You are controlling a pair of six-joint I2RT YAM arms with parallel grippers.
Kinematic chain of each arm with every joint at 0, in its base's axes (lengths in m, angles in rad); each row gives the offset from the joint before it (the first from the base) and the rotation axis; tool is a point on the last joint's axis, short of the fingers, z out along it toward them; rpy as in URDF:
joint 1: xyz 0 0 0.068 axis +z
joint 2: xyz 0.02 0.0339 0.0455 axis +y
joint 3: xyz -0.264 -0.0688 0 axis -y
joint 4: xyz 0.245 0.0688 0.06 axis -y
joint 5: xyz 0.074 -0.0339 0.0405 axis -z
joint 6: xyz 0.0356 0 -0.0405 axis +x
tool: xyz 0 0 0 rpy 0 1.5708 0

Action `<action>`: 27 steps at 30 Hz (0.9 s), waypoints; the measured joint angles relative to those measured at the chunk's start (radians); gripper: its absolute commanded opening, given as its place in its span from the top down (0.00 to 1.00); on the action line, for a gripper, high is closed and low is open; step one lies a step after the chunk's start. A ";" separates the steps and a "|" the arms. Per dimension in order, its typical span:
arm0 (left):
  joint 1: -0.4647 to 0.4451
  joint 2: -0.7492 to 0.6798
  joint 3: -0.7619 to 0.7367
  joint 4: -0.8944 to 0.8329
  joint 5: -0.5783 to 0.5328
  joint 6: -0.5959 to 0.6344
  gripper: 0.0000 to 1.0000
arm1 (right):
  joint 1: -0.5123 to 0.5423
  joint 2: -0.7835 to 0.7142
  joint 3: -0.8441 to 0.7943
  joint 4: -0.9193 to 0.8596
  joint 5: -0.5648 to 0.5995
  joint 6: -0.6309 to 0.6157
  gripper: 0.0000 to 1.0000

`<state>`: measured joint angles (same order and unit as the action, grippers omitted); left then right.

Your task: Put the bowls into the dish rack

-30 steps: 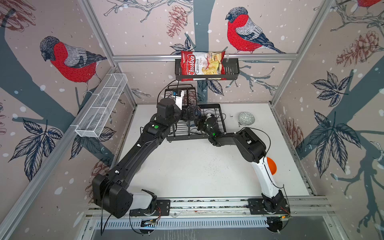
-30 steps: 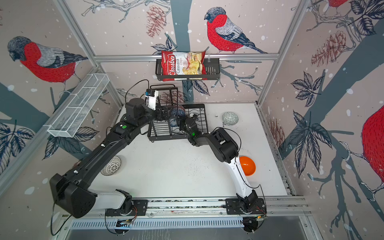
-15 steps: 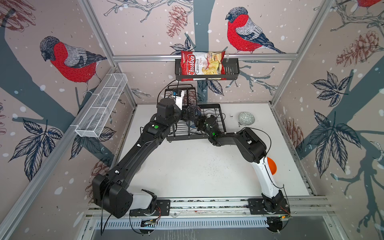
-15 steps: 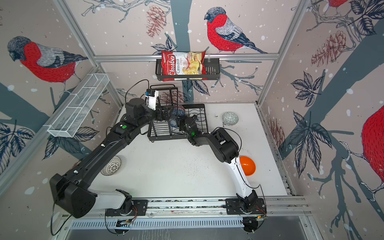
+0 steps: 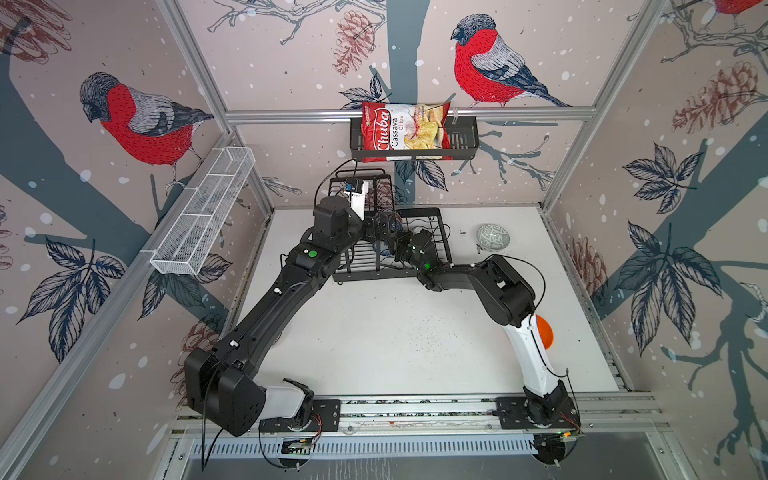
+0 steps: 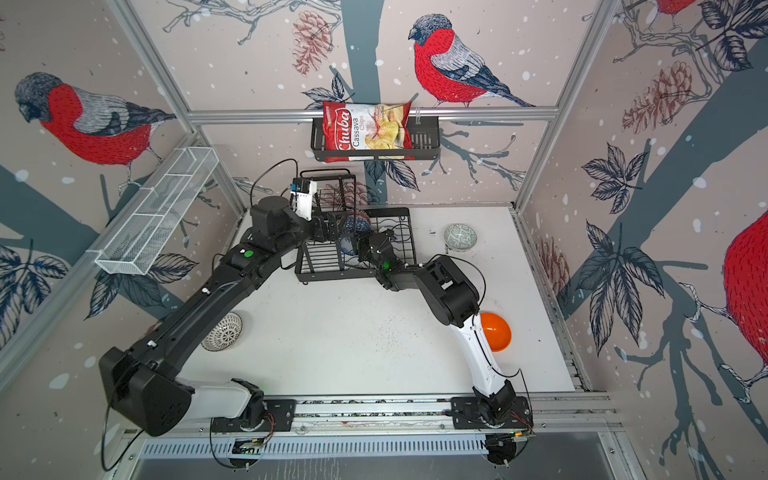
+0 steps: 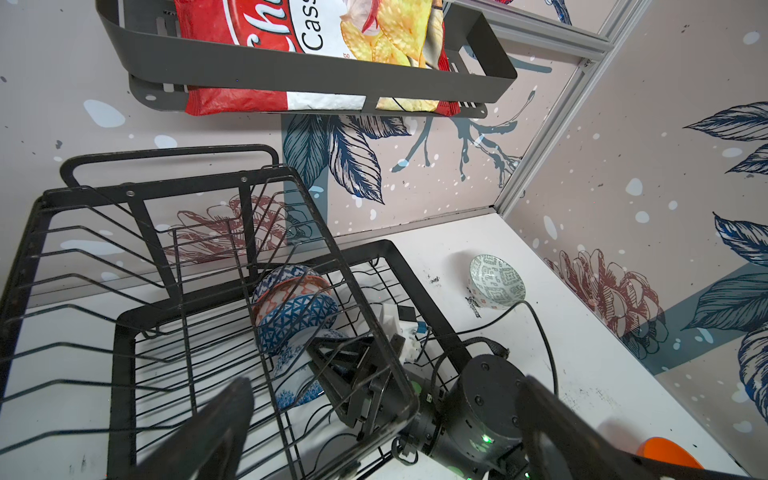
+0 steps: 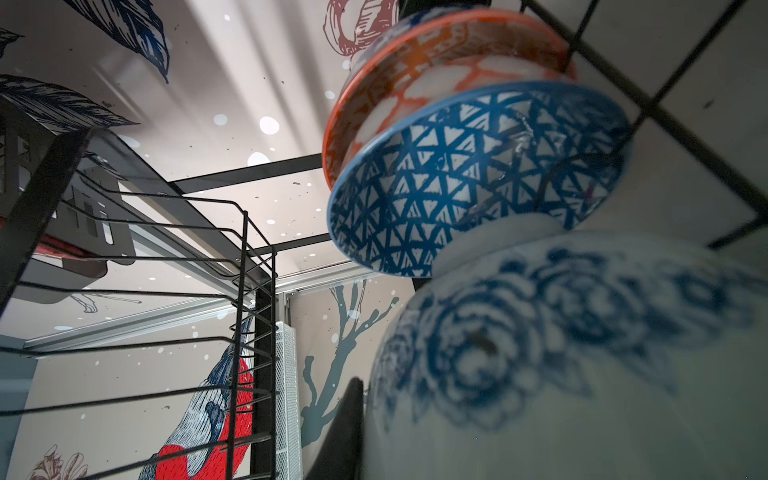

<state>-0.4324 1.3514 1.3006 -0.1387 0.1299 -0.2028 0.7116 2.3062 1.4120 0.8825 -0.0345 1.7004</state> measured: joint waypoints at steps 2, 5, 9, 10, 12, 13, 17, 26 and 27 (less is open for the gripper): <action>0.000 0.000 0.000 0.000 0.000 0.000 0.02 | -0.001 -0.003 -0.004 -0.001 0.000 0.000 0.78; 0.000 0.000 0.000 0.000 0.000 0.000 0.02 | -0.004 -0.006 -0.006 -0.002 0.000 -0.001 0.78; 0.000 0.000 0.000 0.000 0.000 0.000 0.02 | -0.006 -0.010 -0.007 -0.003 0.000 -0.001 0.77; 0.000 0.000 0.000 0.000 0.000 0.000 0.02 | -0.006 -0.011 -0.007 -0.004 0.000 -0.001 0.77; 0.000 0.000 0.000 0.000 0.000 0.000 0.02 | -0.007 -0.011 -0.007 -0.004 0.000 -0.001 0.77; 0.000 0.000 0.000 0.000 0.000 0.000 0.02 | -0.007 -0.011 -0.007 -0.004 0.000 -0.001 0.77; 0.000 0.000 0.000 0.000 0.001 0.000 0.02 | -0.008 -0.011 -0.006 -0.005 0.000 -0.001 0.76; 0.000 0.000 0.000 0.000 0.001 0.000 0.02 | -0.010 -0.011 -0.006 -0.016 0.000 -0.001 0.72; 0.000 0.000 0.000 0.000 0.001 0.000 0.02 | -0.010 -0.013 -0.006 -0.018 -0.001 -0.001 0.71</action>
<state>-0.4324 1.3510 1.3006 -0.1387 0.1307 -0.2031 0.7017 2.2936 1.4059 0.8646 -0.0353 1.6993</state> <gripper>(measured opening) 0.982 0.278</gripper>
